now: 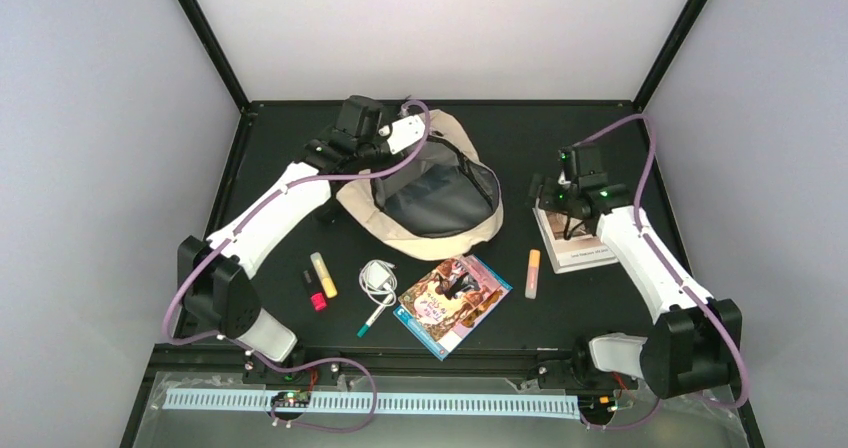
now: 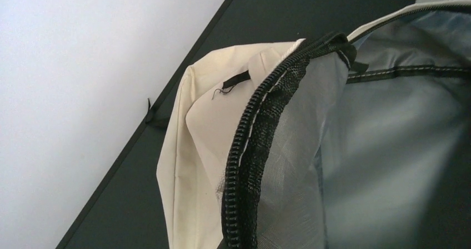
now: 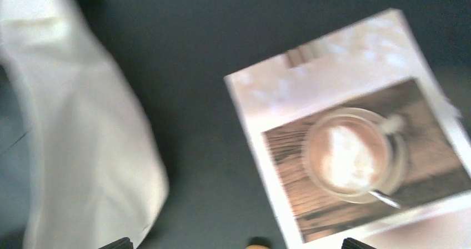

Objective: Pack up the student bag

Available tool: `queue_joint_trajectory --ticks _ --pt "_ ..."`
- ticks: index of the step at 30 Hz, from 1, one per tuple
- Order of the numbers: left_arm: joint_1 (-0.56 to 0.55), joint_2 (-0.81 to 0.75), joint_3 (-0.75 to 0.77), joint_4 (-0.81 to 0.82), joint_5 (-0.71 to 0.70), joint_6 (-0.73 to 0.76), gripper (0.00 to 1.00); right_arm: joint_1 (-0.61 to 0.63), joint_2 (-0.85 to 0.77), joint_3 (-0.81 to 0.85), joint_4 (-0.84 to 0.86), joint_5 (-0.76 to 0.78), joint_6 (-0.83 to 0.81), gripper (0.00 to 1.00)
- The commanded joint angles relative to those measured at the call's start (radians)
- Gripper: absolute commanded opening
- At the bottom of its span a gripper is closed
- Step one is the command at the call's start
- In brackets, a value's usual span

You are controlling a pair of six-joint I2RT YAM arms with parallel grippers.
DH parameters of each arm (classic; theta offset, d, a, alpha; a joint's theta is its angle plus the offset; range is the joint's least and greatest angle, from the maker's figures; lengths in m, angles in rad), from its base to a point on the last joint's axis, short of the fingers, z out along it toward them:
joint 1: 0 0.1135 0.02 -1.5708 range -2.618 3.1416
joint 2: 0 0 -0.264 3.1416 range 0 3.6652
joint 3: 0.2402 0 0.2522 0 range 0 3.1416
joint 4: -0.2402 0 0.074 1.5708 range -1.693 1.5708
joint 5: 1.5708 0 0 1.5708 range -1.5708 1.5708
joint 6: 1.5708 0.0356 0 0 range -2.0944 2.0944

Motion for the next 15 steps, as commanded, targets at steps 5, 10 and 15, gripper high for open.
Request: queue_joint_trajectory --ticks 5,10,15 --pt "0.009 -0.092 -0.074 0.063 0.092 -0.062 0.02 -0.283 -0.158 -0.207 0.048 0.034 0.286 1.0" --pt "0.008 -0.093 -0.077 0.072 0.119 -0.068 0.01 -0.467 -0.264 -0.365 0.117 -0.143 0.344 0.92" --pt "0.009 -0.1 -0.077 0.084 0.119 -0.064 0.02 -0.482 -0.226 -0.425 0.161 -0.171 0.414 0.86"
